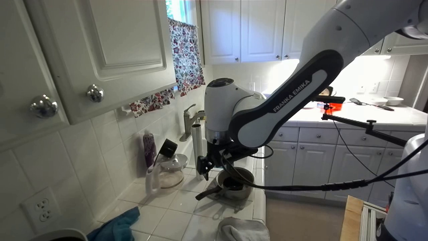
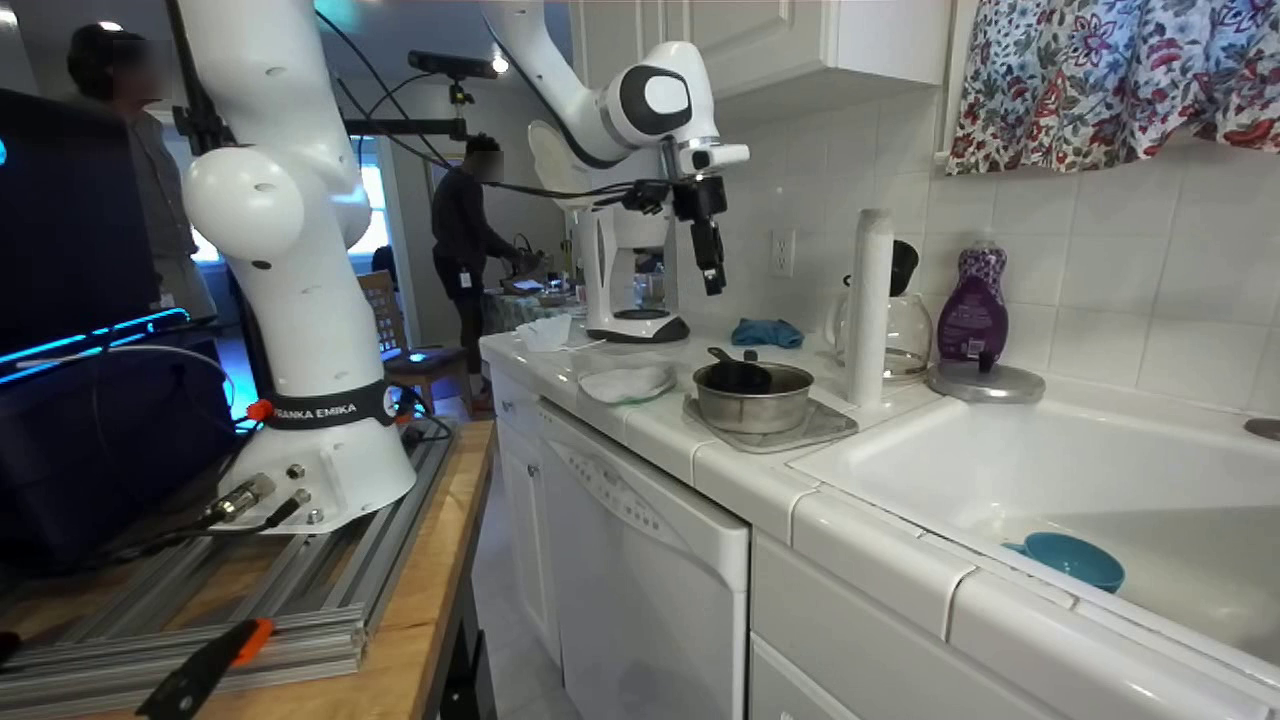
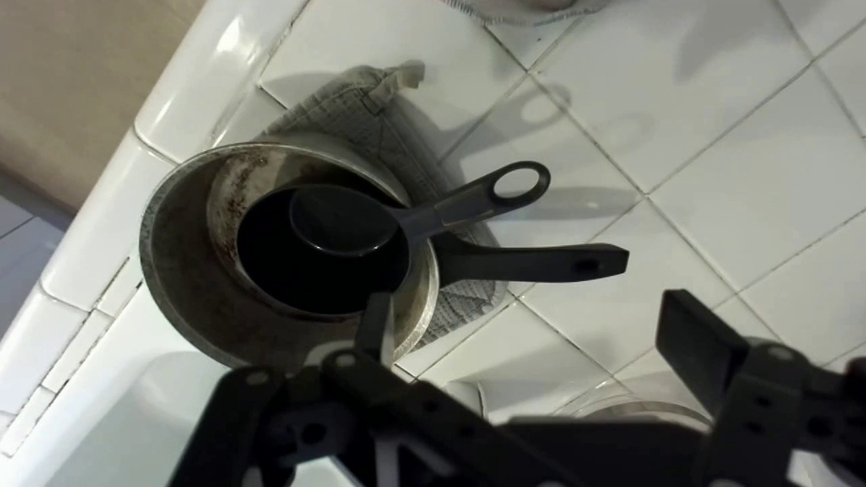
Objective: Put a black pot inside the silver bowl, remove the other black pot from the kettle and put it on the counter
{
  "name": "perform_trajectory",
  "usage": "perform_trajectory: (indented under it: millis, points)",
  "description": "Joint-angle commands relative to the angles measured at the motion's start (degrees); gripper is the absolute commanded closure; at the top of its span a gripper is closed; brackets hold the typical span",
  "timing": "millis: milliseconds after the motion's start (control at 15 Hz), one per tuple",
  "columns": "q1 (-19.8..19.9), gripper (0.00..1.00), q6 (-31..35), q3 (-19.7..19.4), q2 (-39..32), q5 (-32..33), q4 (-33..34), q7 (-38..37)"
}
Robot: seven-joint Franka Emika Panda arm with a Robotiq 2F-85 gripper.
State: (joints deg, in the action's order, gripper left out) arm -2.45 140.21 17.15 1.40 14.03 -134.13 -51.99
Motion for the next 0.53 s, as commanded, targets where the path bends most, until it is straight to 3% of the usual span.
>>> perform_trajectory:
  millis: [0,267,467]
  points:
    - [-2.85,0.00,-0.14,-2.95,-0.01,-0.06,0.02,0.36]
    - [-3.14,0.00,-0.15,-3.20,-0.01,-0.06,0.02,0.46]
    - [-3.32,0.00,11.71,-4.48,-4.83,4.62,1.38,-9.52]
